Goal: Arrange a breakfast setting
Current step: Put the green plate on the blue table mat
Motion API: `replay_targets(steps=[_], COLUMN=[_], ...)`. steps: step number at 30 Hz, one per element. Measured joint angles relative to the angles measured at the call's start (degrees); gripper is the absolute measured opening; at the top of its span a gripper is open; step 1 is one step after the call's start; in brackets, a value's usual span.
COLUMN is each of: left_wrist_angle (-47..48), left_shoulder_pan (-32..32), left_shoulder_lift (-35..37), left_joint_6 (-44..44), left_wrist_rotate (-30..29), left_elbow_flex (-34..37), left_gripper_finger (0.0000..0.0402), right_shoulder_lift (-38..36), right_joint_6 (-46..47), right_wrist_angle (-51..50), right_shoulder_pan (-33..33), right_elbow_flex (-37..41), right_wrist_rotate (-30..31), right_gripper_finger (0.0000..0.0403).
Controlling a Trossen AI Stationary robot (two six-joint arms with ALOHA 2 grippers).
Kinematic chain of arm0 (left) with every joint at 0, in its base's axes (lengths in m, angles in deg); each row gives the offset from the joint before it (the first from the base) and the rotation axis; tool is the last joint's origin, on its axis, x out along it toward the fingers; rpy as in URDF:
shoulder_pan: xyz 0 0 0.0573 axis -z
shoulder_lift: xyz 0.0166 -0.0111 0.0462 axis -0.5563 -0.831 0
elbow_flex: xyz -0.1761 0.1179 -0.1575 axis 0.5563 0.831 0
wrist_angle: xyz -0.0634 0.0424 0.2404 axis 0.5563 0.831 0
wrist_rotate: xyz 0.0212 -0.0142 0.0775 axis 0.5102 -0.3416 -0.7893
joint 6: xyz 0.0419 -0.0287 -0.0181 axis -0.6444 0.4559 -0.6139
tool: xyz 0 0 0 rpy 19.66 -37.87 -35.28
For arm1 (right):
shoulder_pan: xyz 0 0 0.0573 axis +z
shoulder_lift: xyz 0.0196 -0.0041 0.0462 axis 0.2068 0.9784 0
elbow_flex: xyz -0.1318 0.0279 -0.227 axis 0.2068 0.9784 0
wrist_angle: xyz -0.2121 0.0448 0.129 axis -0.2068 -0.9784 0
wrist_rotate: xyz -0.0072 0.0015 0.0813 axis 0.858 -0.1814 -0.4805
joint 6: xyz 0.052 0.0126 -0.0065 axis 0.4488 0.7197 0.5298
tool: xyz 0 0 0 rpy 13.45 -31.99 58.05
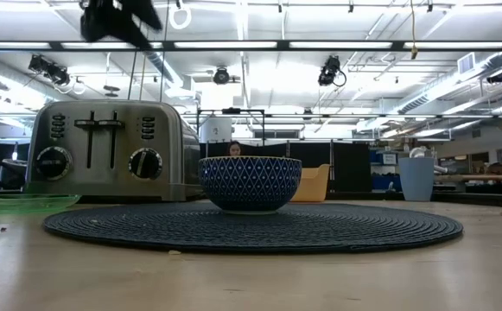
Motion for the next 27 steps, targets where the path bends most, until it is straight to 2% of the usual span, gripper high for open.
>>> replay_targets(steps=[7,11,15,18,21,24,27], left_wrist_angle=[4.60,6.11,11.93,21.48,27.65,28.74,29.31], left_shoulder_pan=[0.16,0.57,0.53,0.53,0.51,0.52,1.12], left_shoulder_lift=[-7.79,-11.40,-16.72,-21.51,-24.93,-27.45,-29.52], left_joint_6=[11.20,16.52,19.11,21.87,25.38,27.38,31.15], left_wrist_rotate=[7.86,8.68,8.58,10.43,13.92,18.36,19.01], left_elbow_flex=[0.00,-2.14,-8.34,-11.19,-10.96,-8.26,-6.01], left_gripper_finger=[0.0187,0.0181,0.0180,0.0180,0.0180,0.0180,0.0180], right_shoulder_lift=[-10.46,-13.66,-14.50,-13.92,-12.61,-10.85,-9.15], right_joint_6=[11.91,21.52,30.81,36.04,39.37,41.34,41.91], right_wrist_angle=[-23.15,-36.42,-47.63,-53.13,-56.06,-57.12,-57.11], right_shoulder_pan=[6.32,9.00,11.03,12.29,13.72,15.15,16.23], right_elbow_flex=[-0.02,-0.02,-0.02,-0.02,-0.02,-0.02,-0.02], right_wrist_rotate=[-0.02,-0.94,-2.60,-5.38,-7.43,-8.74,-8.14], right_gripper_finger=[0.0339,0.0339,0.0339,0.0339,0.0338,0.0336,0.0332])
